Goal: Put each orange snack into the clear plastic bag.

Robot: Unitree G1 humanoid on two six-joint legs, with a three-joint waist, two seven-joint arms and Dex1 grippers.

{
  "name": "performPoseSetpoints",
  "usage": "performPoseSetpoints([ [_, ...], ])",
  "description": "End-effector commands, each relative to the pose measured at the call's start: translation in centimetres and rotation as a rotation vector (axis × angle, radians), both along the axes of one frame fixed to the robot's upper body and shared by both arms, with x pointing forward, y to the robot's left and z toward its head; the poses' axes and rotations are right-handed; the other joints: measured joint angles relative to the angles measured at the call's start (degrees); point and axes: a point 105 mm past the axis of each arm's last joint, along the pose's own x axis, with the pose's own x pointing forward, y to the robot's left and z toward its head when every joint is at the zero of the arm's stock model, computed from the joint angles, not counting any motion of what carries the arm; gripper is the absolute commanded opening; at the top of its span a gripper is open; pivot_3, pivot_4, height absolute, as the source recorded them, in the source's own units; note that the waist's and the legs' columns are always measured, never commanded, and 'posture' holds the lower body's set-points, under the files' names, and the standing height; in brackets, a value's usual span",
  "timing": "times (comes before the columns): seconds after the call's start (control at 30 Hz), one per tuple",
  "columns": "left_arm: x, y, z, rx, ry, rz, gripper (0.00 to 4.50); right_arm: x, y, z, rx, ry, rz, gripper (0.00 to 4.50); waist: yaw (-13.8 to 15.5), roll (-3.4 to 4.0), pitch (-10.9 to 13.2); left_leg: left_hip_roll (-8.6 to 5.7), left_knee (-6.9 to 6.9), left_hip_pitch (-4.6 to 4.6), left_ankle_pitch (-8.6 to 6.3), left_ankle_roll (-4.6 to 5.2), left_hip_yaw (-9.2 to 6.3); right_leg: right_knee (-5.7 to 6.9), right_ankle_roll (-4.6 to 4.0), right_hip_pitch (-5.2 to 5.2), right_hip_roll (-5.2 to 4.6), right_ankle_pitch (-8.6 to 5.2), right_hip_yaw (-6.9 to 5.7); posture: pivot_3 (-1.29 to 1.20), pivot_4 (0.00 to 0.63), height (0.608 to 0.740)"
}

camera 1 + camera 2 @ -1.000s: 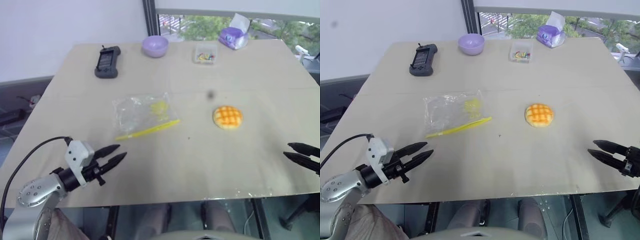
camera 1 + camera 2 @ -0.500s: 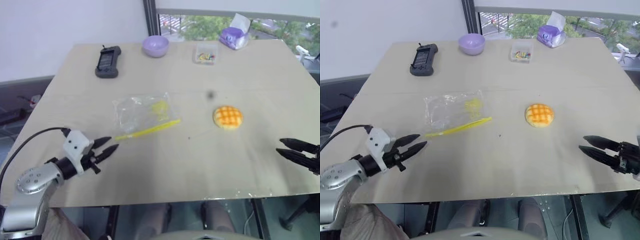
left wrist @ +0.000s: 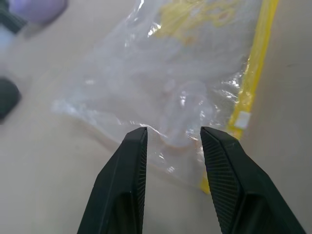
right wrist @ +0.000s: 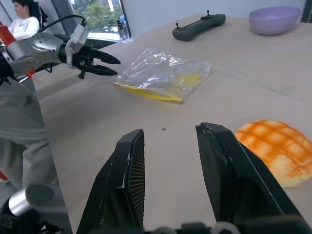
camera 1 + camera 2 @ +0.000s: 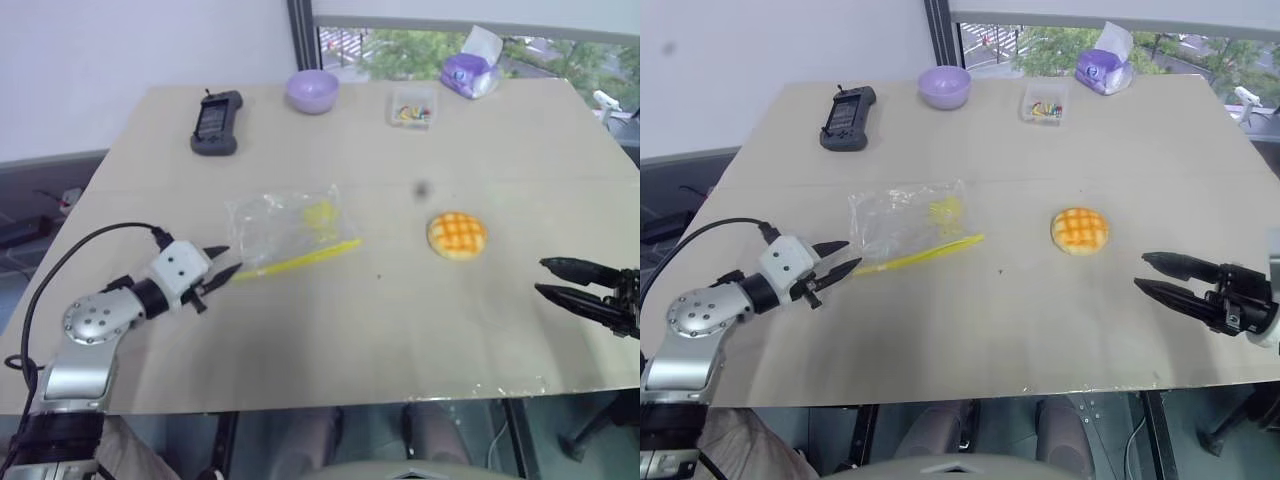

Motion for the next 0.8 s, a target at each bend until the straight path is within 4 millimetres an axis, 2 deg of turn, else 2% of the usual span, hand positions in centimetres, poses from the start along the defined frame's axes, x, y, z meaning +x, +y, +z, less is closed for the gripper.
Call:
performPoseSetpoints([
  [0.03, 2.0, 2.9, 3.0, 0.153, -0.191, 0.073, 1.84, -0.2, 0.0, 0.2, -0.014, -0.023, -0.012, 1.83, 0.1, -0.01, 0.0, 0.00, -0.02, 0.00, 0.00, 0.00, 0.00, 0.00, 0.00, -0.02, 0.00, 0.00, 0.00, 0.00, 0.150, 0.740],
  [0.17, 3.4, 3.9, 4.5, 0.097, -0.272, 0.151, 1.84, -0.2, 0.0, 0.0, -0.012, -0.022, -0.020, 1.83, 0.1, 0.00, 0.0, -0.05, -0.04, 0.00, 0.00, 0.00, 0.01, 0.00, 0.01, -0.03, -0.04, 0.01, 0.00, 0.00, 0.150, 0.740],
  [0.23, 4.2, 4.2, 4.7, -0.073, -0.231, 0.228, 1.84, -0.1, -0.1, -0.1, -0.012, -0.025, -0.026, 1.83, 0.0, -0.01, 0.0, -0.06, -0.04, 0.00, 0.00, 0.00, 0.03, 0.00, 0.02, -0.03, -0.04, 0.01, 0.01, 0.00, 0.150, 0.740],
  [0.33, 4.3, 3.9, 3.1, -0.384, -0.001, 0.317, 1.84, 0.0, -0.1, -0.1, -0.009, -0.033, -0.035, 1.83, -0.3, -0.02, 0.0, -0.06, -0.02, -0.03, 0.00, 0.01, 0.00, 0.12, 0.02, -0.10, -0.03, 0.01, 0.00, 0.00, 0.150, 0.740],
  [0.43, 3.4, 2.6, 1.9, -0.557, 0.169, 0.316, 1.84, 0.1, -0.2, -0.1, -0.012, -0.037, -0.042, 1.83, -0.8, -0.02, 0.0, -0.04, 0.00, -0.05, 0.01, 0.01, -0.02, 0.21, 0.02, -0.15, 0.02, 0.01, 0.00, 0.00, 0.150, 0.740],
  [0.53, 3.0, 2.2, 0.7, -0.663, 0.321, 0.383, 1.84, 0.1, -0.3, -0.2, -0.016, -0.038, -0.048, 1.83, -0.7, -0.03, 0.0, -0.02, 0.05, -0.02, 0.01, 0.00, -0.03, 0.27, 0.02, -0.14, 0.04, 0.01, 0.00, 0.00, 0.150, 0.740],
  [0.8, 3.3, 1.3, -1.9, -0.731, 0.486, 0.458, 1.84, 0.2, -0.3, -0.1, -0.018, -0.042, -0.056, 1.83, -0.4, -0.01, 0.0, -0.03, 0.15, 0.06, 0.01, -0.01, -0.03, 0.35, 0.01, -0.05, 0.04, 0.00, 0.01, 0.00, 0.150, 0.740],
])
